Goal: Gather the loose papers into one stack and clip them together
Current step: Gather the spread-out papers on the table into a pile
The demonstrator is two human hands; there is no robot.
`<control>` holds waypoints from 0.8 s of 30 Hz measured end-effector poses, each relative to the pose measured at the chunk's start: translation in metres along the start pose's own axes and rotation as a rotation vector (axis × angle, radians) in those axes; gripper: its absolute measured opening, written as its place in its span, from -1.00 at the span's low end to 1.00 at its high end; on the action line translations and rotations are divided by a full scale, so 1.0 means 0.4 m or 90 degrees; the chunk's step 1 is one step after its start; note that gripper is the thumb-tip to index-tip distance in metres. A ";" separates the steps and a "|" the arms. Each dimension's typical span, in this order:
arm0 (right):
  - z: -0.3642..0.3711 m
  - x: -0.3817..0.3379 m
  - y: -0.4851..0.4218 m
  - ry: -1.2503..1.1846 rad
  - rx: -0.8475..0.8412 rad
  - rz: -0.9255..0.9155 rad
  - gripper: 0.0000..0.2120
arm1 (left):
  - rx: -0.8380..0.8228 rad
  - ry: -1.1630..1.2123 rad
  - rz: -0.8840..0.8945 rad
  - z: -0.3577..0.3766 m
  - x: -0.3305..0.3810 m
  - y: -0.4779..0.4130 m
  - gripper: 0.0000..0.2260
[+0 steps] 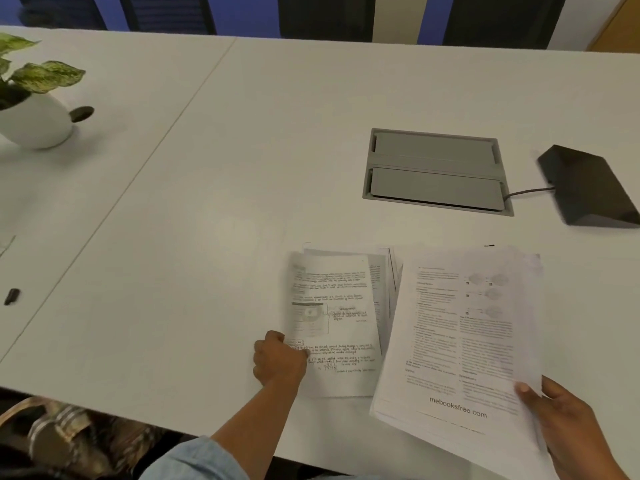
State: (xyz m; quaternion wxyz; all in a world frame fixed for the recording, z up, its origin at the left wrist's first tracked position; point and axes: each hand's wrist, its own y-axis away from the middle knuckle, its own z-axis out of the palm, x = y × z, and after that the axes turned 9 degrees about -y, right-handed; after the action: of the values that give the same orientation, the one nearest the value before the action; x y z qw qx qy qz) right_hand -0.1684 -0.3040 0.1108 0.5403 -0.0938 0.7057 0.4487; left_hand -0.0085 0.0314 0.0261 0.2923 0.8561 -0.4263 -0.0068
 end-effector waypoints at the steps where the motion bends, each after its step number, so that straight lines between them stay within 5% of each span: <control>1: 0.001 -0.004 0.003 0.012 -0.007 0.001 -0.46 | 0.001 0.018 0.006 -0.002 0.001 -0.003 -0.58; 3: -0.005 0.001 0.000 0.014 0.024 -0.010 -0.37 | -0.017 0.084 0.035 -0.004 0.004 -0.006 -0.72; 5: -0.002 0.009 -0.002 -0.016 0.014 -0.002 -0.80 | -0.037 0.111 0.067 0.004 0.008 -0.008 -0.81; 7: -0.006 0.016 -0.007 0.003 0.016 -0.001 -0.85 | -0.039 0.102 0.071 0.009 0.017 0.002 -0.83; 14: 0.000 0.002 -0.001 0.005 0.028 0.002 -0.69 | 0.005 -0.122 0.042 0.029 0.049 0.051 -0.28; 19: 0.000 -0.001 -0.005 0.016 0.001 0.000 -0.90 | 0.024 -0.150 0.022 0.045 0.050 0.060 -0.19; 24: -0.008 0.016 -0.026 0.050 0.016 -0.011 -0.89 | 0.031 -0.156 0.021 0.041 0.053 0.057 -0.19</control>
State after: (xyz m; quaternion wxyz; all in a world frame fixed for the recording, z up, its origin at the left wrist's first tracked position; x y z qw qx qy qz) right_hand -0.1669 -0.3102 0.1001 0.5173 -0.1101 0.7311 0.4309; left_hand -0.0160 -0.0027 0.0291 0.2174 0.8483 -0.4731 -0.0965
